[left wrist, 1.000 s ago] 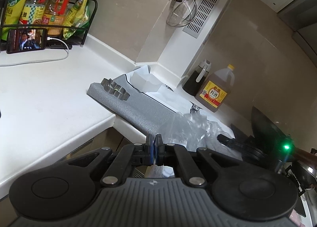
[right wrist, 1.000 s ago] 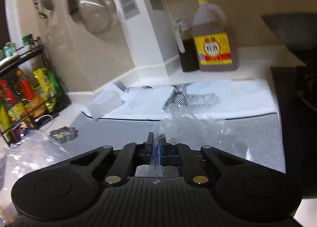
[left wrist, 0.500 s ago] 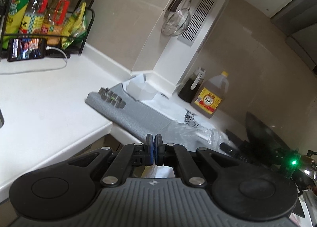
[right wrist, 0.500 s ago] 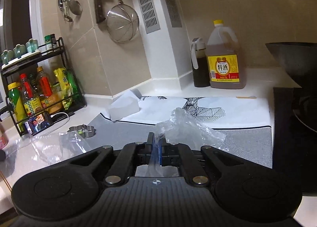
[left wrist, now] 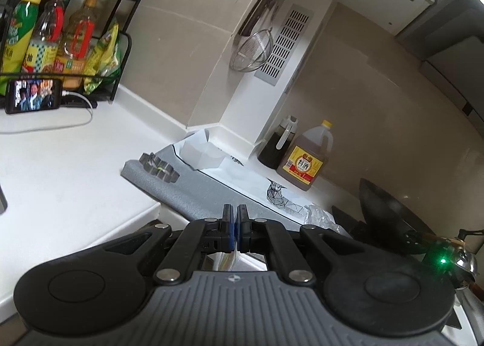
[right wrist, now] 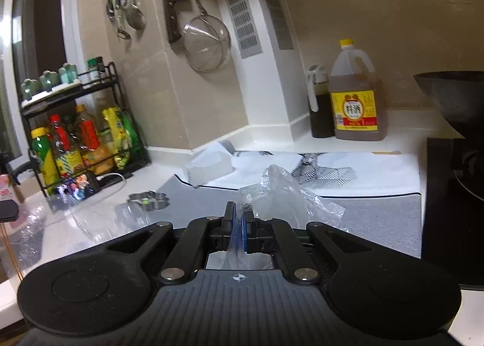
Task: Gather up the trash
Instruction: 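Lift the clear bags off the mat with both grippers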
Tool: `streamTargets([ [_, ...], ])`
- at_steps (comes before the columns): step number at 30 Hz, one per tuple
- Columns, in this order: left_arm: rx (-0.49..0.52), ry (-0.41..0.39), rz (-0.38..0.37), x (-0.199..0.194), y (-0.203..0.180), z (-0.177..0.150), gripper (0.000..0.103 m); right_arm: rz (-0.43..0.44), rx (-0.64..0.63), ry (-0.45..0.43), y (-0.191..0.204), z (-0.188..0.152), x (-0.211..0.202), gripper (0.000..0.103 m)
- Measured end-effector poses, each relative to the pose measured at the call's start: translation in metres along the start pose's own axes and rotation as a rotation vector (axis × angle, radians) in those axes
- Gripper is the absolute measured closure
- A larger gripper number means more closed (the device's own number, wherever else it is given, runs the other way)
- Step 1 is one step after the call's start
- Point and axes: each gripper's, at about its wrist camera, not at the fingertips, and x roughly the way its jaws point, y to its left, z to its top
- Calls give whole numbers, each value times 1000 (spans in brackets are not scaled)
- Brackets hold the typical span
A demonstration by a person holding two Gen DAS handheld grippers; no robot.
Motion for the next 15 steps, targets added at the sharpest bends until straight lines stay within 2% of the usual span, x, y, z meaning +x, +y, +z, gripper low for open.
streamTargets([
  [8,13,-13,19,-24,6,-5,102,98,-35,8,26,-5,-24,98],
  [15,1,30,44,-28,17,-22,102,184,-56,73,50,-21,-34,98],
])
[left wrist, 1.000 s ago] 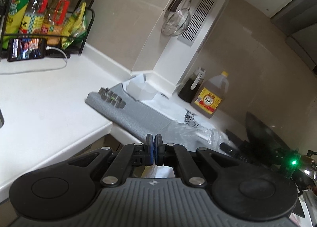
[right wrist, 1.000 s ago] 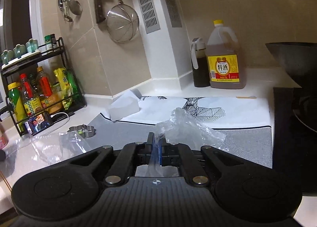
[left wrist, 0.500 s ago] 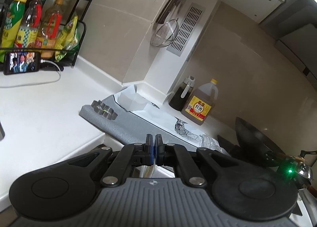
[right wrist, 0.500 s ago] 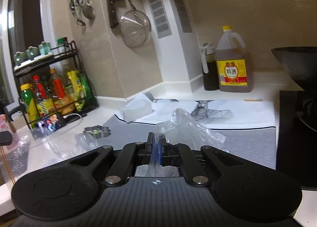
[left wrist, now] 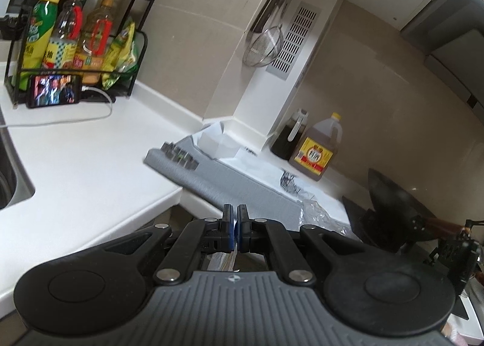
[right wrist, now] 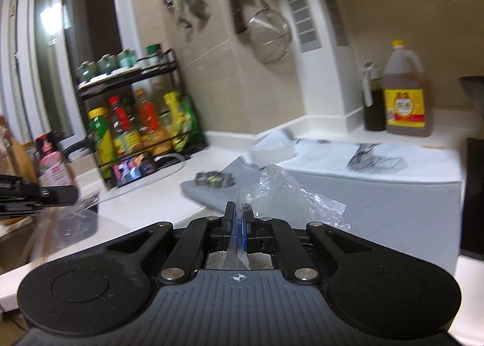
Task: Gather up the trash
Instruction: 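Lift the clear bags off the mat with both grippers, then carry the clear bags with both grippers down toward the trash bin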
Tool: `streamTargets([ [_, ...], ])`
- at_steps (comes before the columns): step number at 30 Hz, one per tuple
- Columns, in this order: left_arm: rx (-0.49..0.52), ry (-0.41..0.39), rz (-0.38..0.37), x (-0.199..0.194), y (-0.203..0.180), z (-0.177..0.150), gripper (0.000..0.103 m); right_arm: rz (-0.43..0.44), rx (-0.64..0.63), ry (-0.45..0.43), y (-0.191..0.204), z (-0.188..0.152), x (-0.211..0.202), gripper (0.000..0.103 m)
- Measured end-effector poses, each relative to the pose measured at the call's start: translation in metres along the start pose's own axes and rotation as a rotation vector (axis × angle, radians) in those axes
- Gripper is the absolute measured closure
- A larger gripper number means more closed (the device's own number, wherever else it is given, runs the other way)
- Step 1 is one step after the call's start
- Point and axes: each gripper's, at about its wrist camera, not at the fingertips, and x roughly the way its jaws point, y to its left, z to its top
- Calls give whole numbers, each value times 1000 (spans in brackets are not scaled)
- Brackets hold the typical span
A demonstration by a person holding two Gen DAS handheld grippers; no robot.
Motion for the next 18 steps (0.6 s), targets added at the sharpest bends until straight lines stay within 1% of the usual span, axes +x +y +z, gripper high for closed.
streamTargets([
  [5,-13,28,29,3,8,-11,102,44,-17,49,16,-15,2,98],
  [11,2,68,71,13,9,-26,102,63,-38,117,28,-36,12,98],
  [18,-3,125,96,34,15,-44,102,86,-53,181,37,-54,24,98],
])
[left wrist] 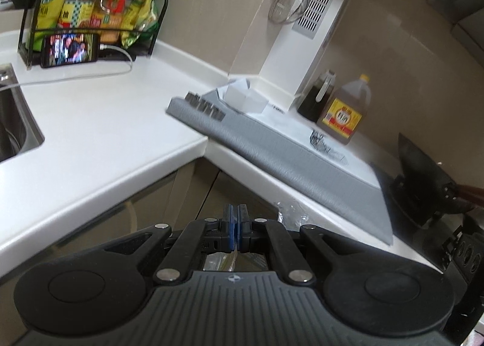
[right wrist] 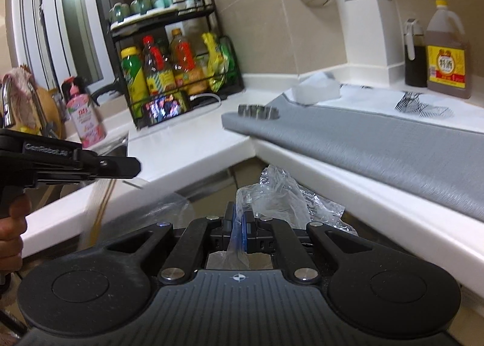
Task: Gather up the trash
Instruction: 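Carry the clear bags with both grippers down toward the trash bin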
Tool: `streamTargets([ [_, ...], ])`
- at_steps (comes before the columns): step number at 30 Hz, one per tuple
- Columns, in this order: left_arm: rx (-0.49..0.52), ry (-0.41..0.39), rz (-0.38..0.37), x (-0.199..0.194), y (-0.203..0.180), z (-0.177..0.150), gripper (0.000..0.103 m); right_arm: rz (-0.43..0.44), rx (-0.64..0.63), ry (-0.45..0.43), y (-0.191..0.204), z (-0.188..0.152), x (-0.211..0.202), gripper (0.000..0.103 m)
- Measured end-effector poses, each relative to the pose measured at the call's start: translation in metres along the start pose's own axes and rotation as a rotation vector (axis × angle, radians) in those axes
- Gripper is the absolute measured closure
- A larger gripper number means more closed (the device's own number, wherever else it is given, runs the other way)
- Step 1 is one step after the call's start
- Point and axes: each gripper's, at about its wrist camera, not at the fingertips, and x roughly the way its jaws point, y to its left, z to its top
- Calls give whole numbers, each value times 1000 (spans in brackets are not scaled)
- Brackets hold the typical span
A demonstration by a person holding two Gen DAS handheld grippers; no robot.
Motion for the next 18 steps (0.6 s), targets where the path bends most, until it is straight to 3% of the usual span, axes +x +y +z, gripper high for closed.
streamTargets([
  [18,8,79,46,40,7,-20,102,8,0,133,-2,-20,36,98],
])
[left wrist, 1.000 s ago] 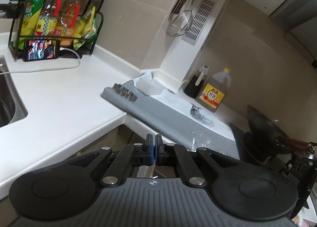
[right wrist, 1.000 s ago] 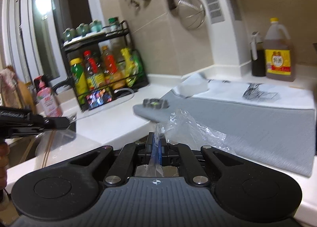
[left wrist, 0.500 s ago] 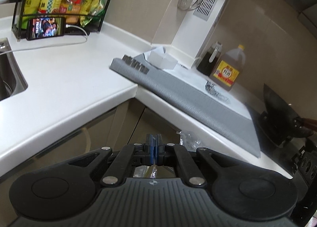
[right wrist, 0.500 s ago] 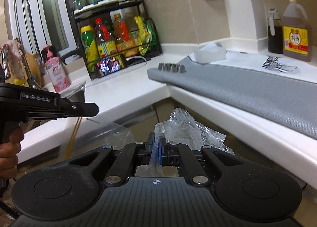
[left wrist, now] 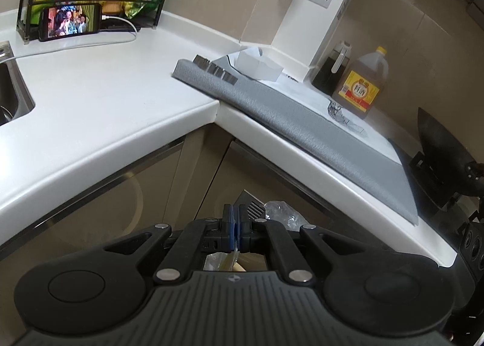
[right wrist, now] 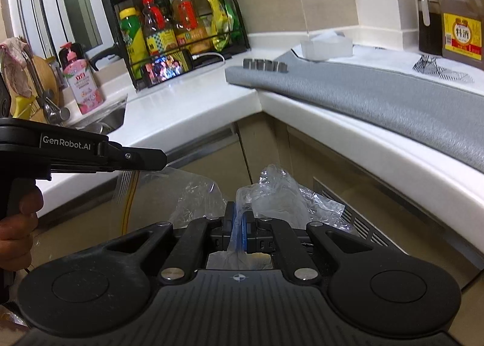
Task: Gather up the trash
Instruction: 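Carry the clear bags with both grippers down toward the trash bin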
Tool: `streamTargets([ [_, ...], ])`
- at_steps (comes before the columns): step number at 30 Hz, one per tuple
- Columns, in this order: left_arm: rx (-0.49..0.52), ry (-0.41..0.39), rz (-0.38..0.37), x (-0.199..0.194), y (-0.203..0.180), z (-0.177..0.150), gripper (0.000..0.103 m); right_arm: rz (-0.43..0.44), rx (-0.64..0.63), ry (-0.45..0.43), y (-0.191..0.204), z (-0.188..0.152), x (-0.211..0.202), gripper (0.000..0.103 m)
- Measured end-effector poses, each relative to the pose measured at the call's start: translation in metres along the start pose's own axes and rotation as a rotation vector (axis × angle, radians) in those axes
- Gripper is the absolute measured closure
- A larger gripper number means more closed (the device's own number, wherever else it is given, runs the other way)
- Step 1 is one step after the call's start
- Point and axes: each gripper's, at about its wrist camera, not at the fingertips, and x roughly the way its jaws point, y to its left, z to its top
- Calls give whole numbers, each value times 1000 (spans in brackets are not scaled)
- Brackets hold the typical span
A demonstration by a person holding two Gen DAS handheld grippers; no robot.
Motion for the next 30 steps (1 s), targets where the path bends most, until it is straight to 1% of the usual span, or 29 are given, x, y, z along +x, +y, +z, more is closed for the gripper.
streamTargets([
  [18,-6,40,11,28,5,-6,102,-8,-6,90,-7,-13,26,98],
  [30,-25,90,28,66,15,-9,102,4,-5,184,-14,-29,58,98],
])
